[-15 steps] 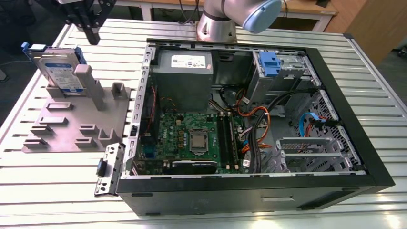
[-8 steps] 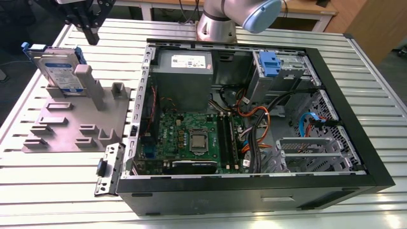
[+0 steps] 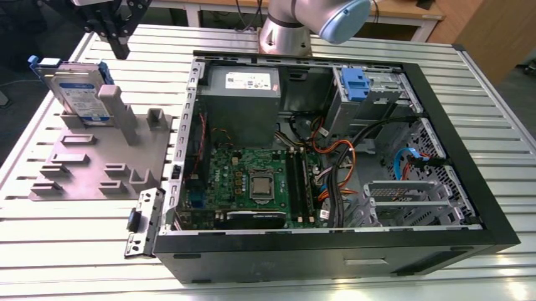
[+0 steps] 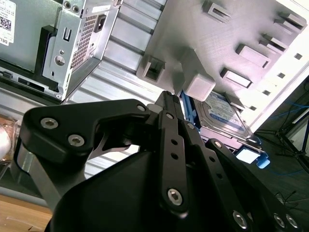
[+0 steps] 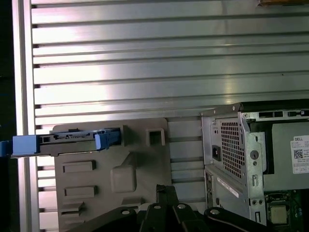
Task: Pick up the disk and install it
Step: 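Reach for the disk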
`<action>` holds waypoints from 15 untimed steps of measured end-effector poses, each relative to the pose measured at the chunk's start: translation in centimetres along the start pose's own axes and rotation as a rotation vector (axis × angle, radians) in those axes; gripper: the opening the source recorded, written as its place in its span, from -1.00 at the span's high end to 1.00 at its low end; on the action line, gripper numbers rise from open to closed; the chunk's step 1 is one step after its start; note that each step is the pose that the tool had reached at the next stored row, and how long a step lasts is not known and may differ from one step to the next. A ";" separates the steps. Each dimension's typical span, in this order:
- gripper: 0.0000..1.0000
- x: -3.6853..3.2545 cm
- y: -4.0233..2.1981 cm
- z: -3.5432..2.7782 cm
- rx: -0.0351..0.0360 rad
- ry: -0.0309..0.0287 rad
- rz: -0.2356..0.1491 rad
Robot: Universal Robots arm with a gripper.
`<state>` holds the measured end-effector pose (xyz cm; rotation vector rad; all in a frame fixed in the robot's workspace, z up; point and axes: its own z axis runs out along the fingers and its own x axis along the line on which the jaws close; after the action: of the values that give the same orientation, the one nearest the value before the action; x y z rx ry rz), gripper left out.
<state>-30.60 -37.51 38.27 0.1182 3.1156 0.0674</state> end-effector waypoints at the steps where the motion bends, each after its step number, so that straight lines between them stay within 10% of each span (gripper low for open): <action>1: 0.79 0.00 0.00 0.01 -0.0001 0.0000 0.000; 15: 0.79 1.36 0.15 0.08 0.0002 0.0036 0.002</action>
<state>-31.94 -37.26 38.16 0.1210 3.1192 0.0674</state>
